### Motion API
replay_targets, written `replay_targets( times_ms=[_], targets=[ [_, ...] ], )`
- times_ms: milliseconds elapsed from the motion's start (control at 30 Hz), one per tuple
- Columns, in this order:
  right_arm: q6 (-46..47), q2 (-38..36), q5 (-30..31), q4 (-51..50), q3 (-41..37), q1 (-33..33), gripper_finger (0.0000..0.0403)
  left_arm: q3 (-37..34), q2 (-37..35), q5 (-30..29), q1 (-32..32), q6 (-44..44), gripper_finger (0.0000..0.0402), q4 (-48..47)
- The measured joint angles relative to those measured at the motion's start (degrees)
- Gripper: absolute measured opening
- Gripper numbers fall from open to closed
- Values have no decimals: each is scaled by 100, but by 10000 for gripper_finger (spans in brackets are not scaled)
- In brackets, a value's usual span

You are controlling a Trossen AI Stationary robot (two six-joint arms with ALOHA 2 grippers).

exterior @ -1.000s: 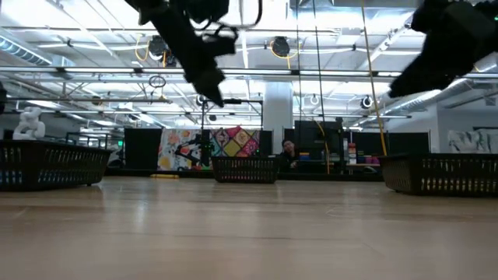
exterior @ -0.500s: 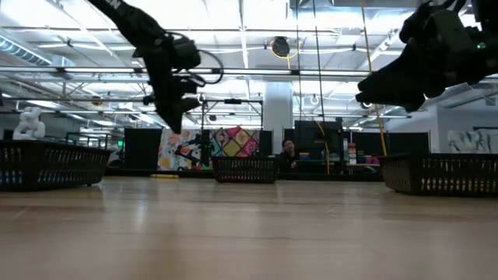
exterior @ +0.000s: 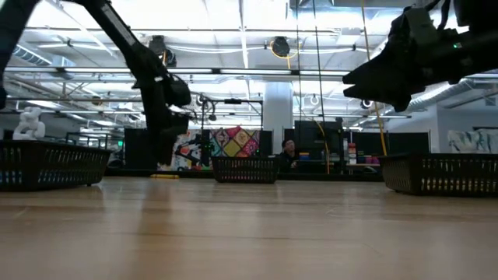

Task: Sort crayons
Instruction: Put the left yellow crayon into the bottom right black bin

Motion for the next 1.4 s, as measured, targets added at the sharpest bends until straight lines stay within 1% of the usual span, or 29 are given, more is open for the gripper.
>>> replay_targets(
  times_ms=[133,200,300,367,433,533,633,767,833,967,1100,1167,1233,1333,1400],
  targets=[
    [-46,3,1,129,2,-54,173,169,508,-271,-43,346,157,-2],
    [-37,3,1,126,0,-54,173,226,677,-504,-64,601,157,40],
    [-33,3,2,126,1,-54,173,243,815,-901,-135,1213,157,212],
    [-33,3,2,124,0,-54,173,249,848,-1014,-198,1609,157,248],
    [-33,3,2,122,0,-54,173,249,839,-947,-273,1946,157,152],
    [-33,3,2,122,0,-55,173,232,707,-572,-427,2604,157,-301],
    [-32,3,9,120,2,-98,173,234,586,-440,-534,3002,157,-85],
    [-33,3,8,115,2,-176,173,236,578,-236,-428,3311,157,118],
    [-33,3,8,76,2,-205,173,236,591,-68,-387,3622,157,99],
    [-33,3,6,54,2,-207,173,225,657,-46,-338,4210,157,-92],
    [-33,6,3,27,2,-207,173,227,719,-42,-328,4443,156,-245],
    [-34,6,-7,23,3,-207,173,243,770,-22,-331,4444,149,-327],
    [-66,5,-19,26,4,-201,173,256,815,2,-326,4416,133,-457],
    [-256,-82,-305,21,4,-201,173,260,848,75,-330,4201,95,-574],
    [-368,-202,-470,24,4,-199,173,256,839,175,-337,4030,62,-619]
  ],
)
